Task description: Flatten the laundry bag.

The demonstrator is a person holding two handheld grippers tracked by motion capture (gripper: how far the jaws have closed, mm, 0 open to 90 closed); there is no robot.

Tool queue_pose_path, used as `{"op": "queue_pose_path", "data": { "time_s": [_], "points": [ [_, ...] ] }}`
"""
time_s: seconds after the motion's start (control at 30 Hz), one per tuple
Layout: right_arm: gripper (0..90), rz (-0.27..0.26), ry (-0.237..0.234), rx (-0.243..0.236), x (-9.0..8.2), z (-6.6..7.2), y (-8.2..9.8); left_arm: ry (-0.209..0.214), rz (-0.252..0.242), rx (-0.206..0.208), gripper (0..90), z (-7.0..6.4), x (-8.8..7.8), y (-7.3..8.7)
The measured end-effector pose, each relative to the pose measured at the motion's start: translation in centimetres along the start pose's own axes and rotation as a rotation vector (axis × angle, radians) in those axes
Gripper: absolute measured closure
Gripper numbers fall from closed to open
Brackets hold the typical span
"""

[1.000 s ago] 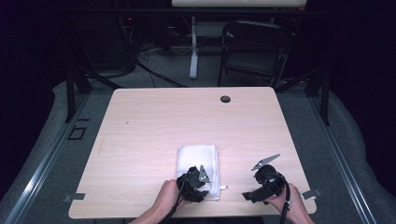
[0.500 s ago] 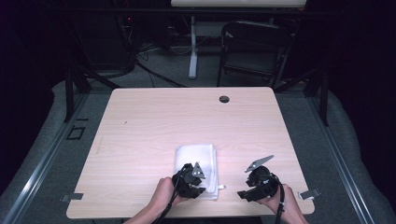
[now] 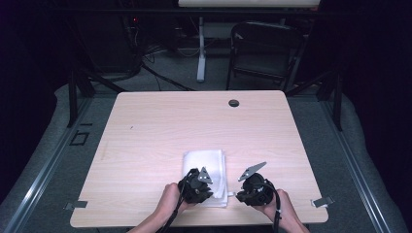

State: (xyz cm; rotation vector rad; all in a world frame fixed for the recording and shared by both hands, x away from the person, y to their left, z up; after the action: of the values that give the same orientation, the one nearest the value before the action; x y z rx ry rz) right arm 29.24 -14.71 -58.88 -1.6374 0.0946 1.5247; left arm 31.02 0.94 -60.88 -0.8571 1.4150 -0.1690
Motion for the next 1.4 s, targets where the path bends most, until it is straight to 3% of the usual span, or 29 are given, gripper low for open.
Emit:
{"op": "queue_pose_path", "data": {
  "time_s": [0.27, 0.37, 0.4, 0.57, 0.8, 0.9, 1.17, 1.4],
  "points": [
    [86.5, 0.016, -0.033, -0.054, 2.8, 1.1, -1.9, 0.001, -0.004, 0.007, 81.4, 0.0, -0.3, -0.1],
    [87.0, 0.025, -0.036, -0.057, 4.0, 1.2, -2.4, 0.003, -0.006, -0.006, 81.6, 0.0, -0.3, -0.1],
    [87.1, 0.012, -0.034, -0.035, 4.5, 1.2, -2.5, 0.001, -0.006, -0.006, 81.6, 0.0, -0.3, -0.1],
    [89.8, 0.005, -0.051, -0.024, 5.3, 1.4, -2.5, -0.009, -0.009, 0.007, 82.2, 0.1, -0.5, -0.2],
    [90.0, -0.017, -0.072, -0.005, 5.5, 1.6, -2.5, -0.007, -0.005, 0.007, 82.4, 0.1, -0.6, -0.1],
    [90.0, 0.003, -0.051, -0.033, 5.4, 1.3, -2.3, 0.007, 0.0, -0.004, 82.4, 0.3, -0.5, 0.2],
    [90.0, -0.003, -0.054, -0.03, 5.5, 1.3, -2.3, -0.002, 0.003, 0.019, 82.8, 0.3, -1.1, 0.2],
    [90.0, 0.008, -0.048, -0.04, 5.4, 1.5, -2.3, 0.008, -0.018, 0.006, 83.4, 0.5, -2.0, 0.4]
  ]
}}
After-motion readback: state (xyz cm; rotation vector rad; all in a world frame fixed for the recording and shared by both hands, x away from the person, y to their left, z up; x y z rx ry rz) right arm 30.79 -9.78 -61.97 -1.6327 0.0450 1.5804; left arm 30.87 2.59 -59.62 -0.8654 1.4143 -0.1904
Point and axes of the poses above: each handheld gripper's, and its own axes: x roughly forward along the jaws, y roughly out of its underside, z roughly to its left, the point moved 7 cm from there along x, roughly forward along the jaws, and after that the axes turned 5 degrees about -z, right-handed, at the moved point
